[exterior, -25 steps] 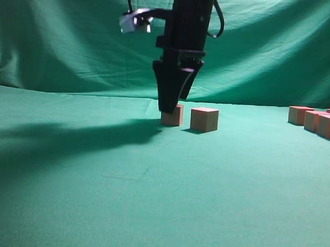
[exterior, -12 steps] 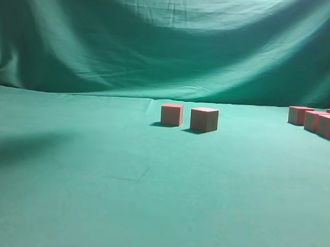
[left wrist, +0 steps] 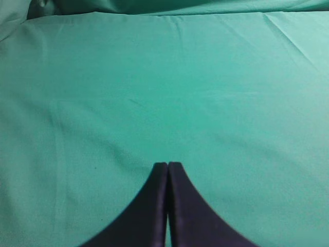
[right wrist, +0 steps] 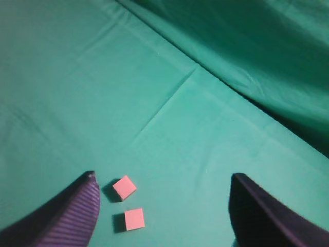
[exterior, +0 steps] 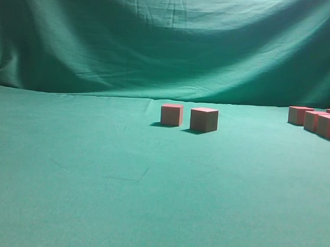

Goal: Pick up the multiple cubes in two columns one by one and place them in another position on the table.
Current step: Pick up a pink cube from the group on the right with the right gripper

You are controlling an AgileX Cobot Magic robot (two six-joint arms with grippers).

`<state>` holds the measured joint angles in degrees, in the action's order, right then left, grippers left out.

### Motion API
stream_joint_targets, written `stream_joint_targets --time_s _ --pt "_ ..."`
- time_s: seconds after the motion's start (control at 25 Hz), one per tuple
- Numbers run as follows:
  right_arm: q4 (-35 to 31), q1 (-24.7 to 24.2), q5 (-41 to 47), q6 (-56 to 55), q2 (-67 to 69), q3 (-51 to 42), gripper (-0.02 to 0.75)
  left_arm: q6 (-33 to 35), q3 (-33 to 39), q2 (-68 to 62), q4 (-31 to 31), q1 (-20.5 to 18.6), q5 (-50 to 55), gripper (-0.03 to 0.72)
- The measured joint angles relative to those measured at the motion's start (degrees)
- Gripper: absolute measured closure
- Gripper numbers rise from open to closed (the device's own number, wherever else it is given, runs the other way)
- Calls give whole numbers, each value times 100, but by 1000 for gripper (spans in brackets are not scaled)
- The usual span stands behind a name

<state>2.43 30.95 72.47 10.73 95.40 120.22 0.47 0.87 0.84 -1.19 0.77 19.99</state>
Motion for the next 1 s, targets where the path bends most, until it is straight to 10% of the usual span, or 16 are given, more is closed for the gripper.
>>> stream_joint_targets --time_s 0.64,1.0 --pt "-38 -1467 -671 -1073 -1176 -5042 218 0 0 0 0 0 0 688" --pt "543 -1532 -1805 -2457 -884 -5701 218 0 0 0 0 0 0 688"
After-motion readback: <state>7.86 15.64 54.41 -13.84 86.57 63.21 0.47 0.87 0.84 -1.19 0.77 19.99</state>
